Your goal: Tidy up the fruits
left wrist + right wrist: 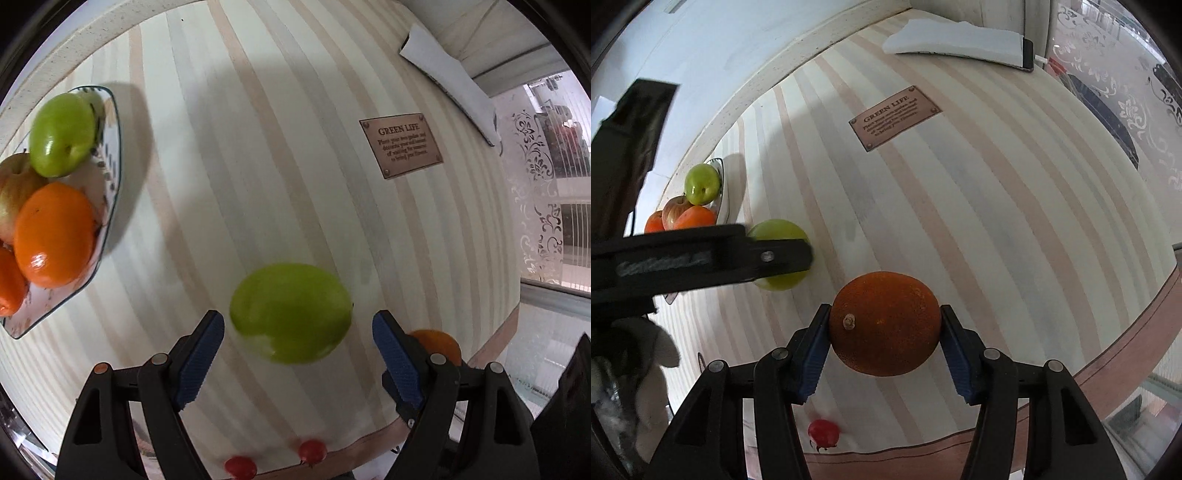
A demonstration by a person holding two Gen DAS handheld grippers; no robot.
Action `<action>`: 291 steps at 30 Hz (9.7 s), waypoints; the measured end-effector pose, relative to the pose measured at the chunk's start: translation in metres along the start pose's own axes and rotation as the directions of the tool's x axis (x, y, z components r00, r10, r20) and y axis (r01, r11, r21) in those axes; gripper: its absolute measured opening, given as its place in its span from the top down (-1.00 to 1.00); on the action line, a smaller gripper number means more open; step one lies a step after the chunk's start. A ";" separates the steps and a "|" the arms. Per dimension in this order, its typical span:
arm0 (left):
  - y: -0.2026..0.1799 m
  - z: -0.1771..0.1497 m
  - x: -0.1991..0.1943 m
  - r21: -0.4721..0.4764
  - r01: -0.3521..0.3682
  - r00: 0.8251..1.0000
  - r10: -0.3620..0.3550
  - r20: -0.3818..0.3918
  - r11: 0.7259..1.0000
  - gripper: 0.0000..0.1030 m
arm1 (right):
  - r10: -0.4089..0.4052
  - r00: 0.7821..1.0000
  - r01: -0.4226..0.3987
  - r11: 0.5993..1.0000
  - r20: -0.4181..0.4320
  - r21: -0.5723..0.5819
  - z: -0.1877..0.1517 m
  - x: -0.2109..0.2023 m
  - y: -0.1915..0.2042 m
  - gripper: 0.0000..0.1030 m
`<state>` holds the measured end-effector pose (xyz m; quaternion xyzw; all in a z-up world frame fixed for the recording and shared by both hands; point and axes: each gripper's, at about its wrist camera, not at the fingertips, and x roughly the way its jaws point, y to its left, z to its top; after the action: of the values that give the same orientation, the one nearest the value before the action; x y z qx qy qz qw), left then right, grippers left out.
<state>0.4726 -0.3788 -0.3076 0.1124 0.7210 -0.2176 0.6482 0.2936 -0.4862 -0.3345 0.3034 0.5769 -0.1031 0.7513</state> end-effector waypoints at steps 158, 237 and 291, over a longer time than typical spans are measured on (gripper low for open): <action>0.116 -0.202 -0.069 -0.256 -0.041 0.979 0.091 0.184 0.966 -0.58 | -0.051 0.994 0.034 0.985 -0.097 -0.169 -0.100 -0.002 0.082 -0.23; 0.256 -0.065 -0.107 -0.446 0.053 0.961 0.076 0.266 0.893 0.45 | 0.197 0.974 -0.224 0.910 -0.111 -0.349 0.072 0.057 0.299 0.44; 0.117 -0.355 -0.265 -0.385 -0.123 0.689 0.358 0.630 0.915 -0.71 | 0.094 0.911 0.113 0.879 0.402 -0.463 -0.179 -0.248 0.204 -0.79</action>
<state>0.2462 -0.0807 -0.0434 0.0139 0.4317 -0.0385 0.9011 0.1744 -0.2697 -0.0621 0.0778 0.4143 -0.0236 0.9065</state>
